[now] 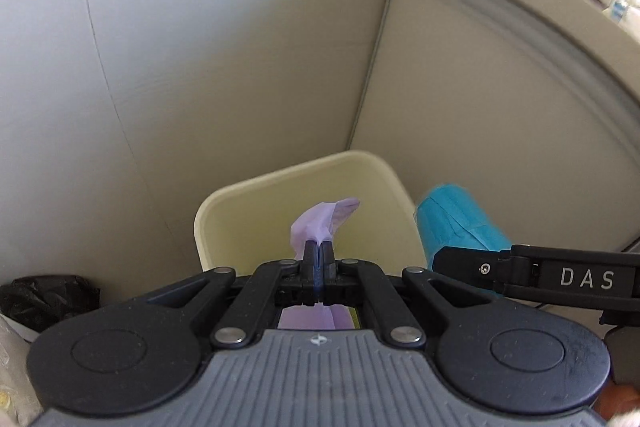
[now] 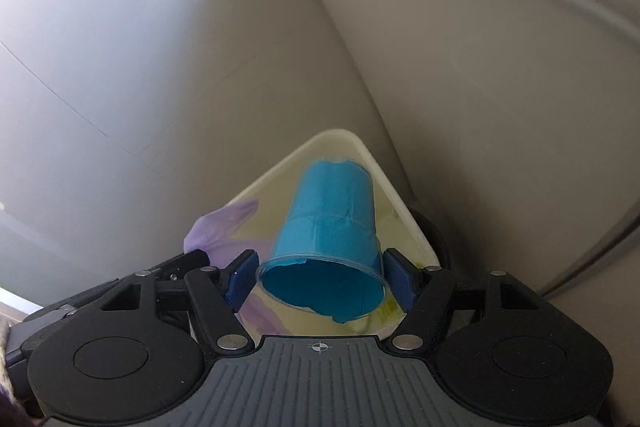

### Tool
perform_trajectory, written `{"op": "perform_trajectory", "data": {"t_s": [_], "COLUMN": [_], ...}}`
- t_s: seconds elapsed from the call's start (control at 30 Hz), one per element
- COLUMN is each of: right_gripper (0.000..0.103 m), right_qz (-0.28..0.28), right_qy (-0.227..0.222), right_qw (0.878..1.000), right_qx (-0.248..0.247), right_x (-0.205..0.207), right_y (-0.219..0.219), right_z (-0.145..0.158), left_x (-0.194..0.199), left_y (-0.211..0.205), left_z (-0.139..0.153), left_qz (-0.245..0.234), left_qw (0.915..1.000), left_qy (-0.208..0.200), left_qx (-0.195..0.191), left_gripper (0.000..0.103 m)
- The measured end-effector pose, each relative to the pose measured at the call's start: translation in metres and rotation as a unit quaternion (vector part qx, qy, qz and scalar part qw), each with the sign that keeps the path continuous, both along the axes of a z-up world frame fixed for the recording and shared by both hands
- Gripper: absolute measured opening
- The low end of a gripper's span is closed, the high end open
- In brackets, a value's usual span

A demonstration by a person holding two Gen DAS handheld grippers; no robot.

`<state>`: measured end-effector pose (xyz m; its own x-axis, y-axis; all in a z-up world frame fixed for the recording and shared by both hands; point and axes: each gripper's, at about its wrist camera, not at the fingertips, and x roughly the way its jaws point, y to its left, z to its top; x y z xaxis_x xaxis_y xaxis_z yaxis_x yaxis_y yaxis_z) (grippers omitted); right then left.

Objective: Collect trash
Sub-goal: 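Open both tools to drop the cup and glove into the trash bin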

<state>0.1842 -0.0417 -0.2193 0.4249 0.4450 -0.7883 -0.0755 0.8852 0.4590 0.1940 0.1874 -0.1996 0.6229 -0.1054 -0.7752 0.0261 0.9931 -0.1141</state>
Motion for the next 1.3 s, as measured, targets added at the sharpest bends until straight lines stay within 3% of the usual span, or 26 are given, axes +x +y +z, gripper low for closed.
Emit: {"op": "perform_trajectory", "data": {"t_s": [0.5,0.83,0.93,1.0,1.1,1.3], "right_gripper": [0.07,0.071,0.072,0.082,0.084,0.085], "right_qz": [0.036,0.047,0.049,0.045,0.037,0.03], "right_qy": [0.031,0.036,0.035,0.038,0.038,0.038], "right_qw": [0.998,0.997,0.997,0.998,0.998,0.998], "right_qx": [-0.036,-0.053,-0.044,-0.034,-0.029,-0.027], "right_x": [0.031,0.025,0.028,0.027,0.027,0.025], "right_y": [0.021,0.037,0.039,0.035,0.032,0.031], "right_z": [-0.062,-0.07,-0.059,-0.05,-0.049,-0.042], "left_x": [0.024,0.029,0.03,0.039,0.037,0.032], "left_y": [0.015,0.007,0.003,0.003,0.002,0.004], "left_z": [-0.045,-0.058,-0.057,-0.056,-0.053,-0.047], "left_qz": [0.013,0.014,0.011,0.013,0.02,0.019], "left_qw": [0.9991,0.9977,0.9974,0.9975,0.9979,0.9979], "left_qy": [0.031,0.049,0.055,0.052,0.041,0.035], "left_qx": [0.026,0.045,0.046,0.047,0.047,0.051], "left_gripper": [0.0,0.0,0.001,0.013,0.038,0.054]}}
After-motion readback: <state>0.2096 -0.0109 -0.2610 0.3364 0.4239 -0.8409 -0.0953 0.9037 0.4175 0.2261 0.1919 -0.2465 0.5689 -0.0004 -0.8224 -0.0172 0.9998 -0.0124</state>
